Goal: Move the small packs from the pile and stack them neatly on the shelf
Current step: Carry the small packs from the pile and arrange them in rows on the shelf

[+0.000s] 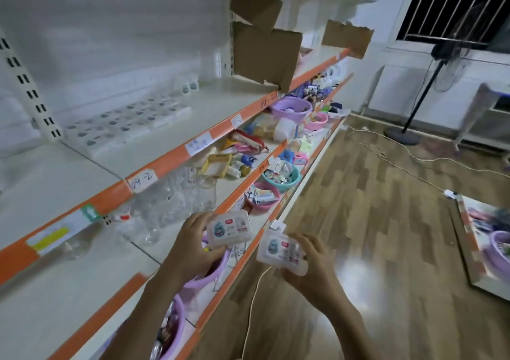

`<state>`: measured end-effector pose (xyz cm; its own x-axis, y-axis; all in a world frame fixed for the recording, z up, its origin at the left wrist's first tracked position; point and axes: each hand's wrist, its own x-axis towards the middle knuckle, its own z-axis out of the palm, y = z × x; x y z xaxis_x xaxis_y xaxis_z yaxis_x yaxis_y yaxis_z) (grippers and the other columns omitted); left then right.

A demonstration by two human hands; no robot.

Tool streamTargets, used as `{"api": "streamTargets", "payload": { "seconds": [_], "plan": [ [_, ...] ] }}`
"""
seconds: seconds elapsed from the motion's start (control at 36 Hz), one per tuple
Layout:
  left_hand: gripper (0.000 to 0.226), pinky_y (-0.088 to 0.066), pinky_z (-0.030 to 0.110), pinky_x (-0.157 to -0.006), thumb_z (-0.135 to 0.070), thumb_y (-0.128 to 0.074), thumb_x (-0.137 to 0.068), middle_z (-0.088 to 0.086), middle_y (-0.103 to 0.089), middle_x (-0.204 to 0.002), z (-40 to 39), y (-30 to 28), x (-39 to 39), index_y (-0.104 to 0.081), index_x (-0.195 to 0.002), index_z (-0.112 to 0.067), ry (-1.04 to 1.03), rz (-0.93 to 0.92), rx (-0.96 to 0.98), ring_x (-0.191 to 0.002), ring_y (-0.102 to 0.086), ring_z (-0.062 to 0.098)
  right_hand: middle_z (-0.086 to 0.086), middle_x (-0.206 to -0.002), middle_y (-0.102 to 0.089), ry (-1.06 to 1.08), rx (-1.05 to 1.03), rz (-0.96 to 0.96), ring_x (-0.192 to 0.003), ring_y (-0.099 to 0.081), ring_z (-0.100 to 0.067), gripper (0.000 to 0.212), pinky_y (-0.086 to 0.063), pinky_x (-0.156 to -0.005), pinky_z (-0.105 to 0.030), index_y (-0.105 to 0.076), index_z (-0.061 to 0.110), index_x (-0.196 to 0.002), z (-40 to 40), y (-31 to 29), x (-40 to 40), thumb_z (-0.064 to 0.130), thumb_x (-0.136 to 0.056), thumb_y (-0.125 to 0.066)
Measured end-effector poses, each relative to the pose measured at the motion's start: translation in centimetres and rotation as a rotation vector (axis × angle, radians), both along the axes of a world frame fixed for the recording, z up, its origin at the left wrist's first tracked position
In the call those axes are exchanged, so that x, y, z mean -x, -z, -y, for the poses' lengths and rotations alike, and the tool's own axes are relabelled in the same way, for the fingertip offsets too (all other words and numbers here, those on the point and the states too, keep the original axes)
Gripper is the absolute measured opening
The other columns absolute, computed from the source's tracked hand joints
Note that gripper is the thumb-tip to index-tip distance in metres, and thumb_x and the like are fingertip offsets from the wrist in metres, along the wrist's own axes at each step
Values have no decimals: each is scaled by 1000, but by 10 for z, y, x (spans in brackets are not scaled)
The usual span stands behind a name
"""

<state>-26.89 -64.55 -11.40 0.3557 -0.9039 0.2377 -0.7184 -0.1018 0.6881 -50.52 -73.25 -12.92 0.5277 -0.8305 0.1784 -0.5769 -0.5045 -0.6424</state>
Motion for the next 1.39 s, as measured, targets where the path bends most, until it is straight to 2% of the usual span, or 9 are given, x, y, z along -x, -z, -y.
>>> {"api": "streamTargets", "payload": {
  "seconds": [0.19,0.31,0.36,0.44,0.53,0.78,1.0,1.25,1.39],
  "plan": [
    [68,-40,26,-91,-31,-68,-63,-6,-46,-116,78,-5,-32,-48,-126,-14,-110,-48,139,-110,-45,11,9,-123,-44,-101,-23,34,-110,-49,-13,68,-49,-92,-33,-50,20,-129,93,5,-37,23,-68,-80],
    [68,-40,30,-95,-43,-70,-63,-5,-45,-119,134,-18,-66,-47,-123,-19,-140,-44,198,-112,-41,8,27,-112,-37,-152,-16,54,-106,-48,-6,68,-42,-83,-6,-49,23,-128,157,-4,-66,18,-68,-81],
    [66,-39,27,-95,-25,-76,-68,-3,-45,-122,164,-26,-84,-46,-126,-16,-169,-10,220,-114,-41,9,35,-113,-31,-196,8,52,-106,-47,-2,70,-41,-84,-5,-49,23,-129,192,-11,-81,20,-67,-82],
    [66,-36,20,-88,-11,-78,-69,-2,-45,-118,198,-39,-110,-46,-127,-11,-214,15,263,-112,-44,13,31,-118,-35,-265,49,61,-111,-49,-5,67,-42,-92,-10,-51,23,-126,239,-23,-109,20,-67,-82],
    [65,-41,24,-86,-15,-78,-68,-3,-45,-115,219,-51,-135,-47,-125,-8,-247,37,308,-109,-46,13,19,-115,-42,-318,70,81,-105,-49,-7,65,-35,-83,2,-49,29,-122,274,-41,-142,20,-67,-82],
    [64,-21,1,-92,-23,-79,-64,10,-48,-119,213,-65,-209,-54,-120,-4,-510,211,203,-109,-40,9,13,-117,-46,-622,78,165,-104,-53,-10,62,-48,-81,-18,-48,30,-125,341,-90,-260,27,-70,-78],
    [65,-27,7,-92,-15,-80,-69,-4,-34,-116,188,-67,-237,-50,-126,-9,-749,202,102,-104,-39,5,9,-114,-46,-904,30,231,-98,-52,-5,65,-39,-78,0,-51,17,-128,374,-114,-369,16,-70,-80],
    [69,-36,2,-84,-46,-78,-67,-17,-47,-113,189,-57,-218,-52,-126,-21,-819,110,5,-98,-50,3,2,-120,-41,-1187,8,-75,-111,-43,-11,68,-29,-90,-10,-43,13,-134,397,-81,-423,21,-76,-76],
    [60,-38,-1,-81,-17,-75,-75,-10,-44,-124,206,-47,-211,-51,-130,-13,-899,63,-18,-99,-54,2,1,-129,-38,-1300,2,-133,-122,-39,-16,66,-32,-103,-23,-39,20,-136,400,-73,-439,27,-80,-72]
  ]
}}
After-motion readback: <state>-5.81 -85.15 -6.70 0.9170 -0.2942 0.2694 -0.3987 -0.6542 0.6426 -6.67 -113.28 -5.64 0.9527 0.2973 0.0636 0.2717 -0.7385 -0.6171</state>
